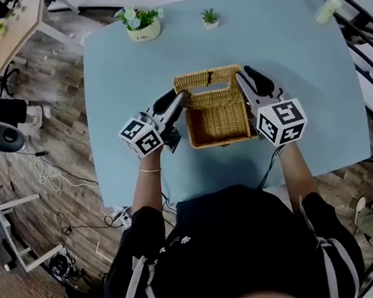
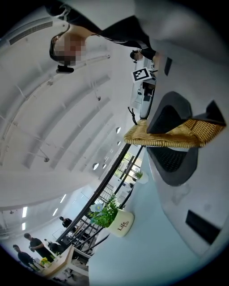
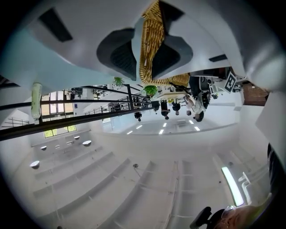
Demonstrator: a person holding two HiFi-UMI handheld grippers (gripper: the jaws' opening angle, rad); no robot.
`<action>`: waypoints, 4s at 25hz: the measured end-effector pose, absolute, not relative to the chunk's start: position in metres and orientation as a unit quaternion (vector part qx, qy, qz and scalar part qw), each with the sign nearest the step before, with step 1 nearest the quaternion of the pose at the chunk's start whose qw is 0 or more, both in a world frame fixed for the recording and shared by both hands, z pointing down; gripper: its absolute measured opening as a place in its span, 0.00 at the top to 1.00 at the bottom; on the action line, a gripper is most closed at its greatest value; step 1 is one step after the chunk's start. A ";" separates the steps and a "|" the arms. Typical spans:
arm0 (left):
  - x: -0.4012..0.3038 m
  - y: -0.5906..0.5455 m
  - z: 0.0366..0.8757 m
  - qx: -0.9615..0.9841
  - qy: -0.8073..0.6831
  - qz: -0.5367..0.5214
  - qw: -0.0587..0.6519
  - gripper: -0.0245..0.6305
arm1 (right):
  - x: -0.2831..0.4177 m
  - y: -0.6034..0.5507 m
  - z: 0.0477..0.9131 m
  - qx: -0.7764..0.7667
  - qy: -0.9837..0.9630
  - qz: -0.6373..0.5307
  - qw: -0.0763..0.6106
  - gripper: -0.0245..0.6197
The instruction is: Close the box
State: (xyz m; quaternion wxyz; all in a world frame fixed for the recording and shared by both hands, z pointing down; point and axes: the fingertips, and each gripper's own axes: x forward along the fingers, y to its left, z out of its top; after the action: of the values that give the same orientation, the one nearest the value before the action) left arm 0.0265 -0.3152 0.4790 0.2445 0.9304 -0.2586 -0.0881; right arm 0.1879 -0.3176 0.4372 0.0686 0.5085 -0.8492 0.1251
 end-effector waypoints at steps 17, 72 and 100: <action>0.030 -0.306 0.472 0.931 -0.314 -0.022 0.185 0.82 | 0.189 -0.304 0.436 0.465 -0.873 0.134 0.061 0.85; 0.019 -0.209 0.484 0.940 -0.309 0.016 0.147 0.76 | 0.180 -0.194 0.461 0.499 -0.842 0.175 0.104 0.85; 0.023 -0.165 0.511 0.936 -0.281 0.016 0.212 0.76 | 0.179 -0.168 0.508 0.518 -0.813 0.216 0.153 0.86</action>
State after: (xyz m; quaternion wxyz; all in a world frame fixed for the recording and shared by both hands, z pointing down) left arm 0.0227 -0.1648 0.5107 0.2118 0.9359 -0.2809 0.0156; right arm 0.1791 -0.1681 0.5080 0.1526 0.5183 -0.8131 0.2165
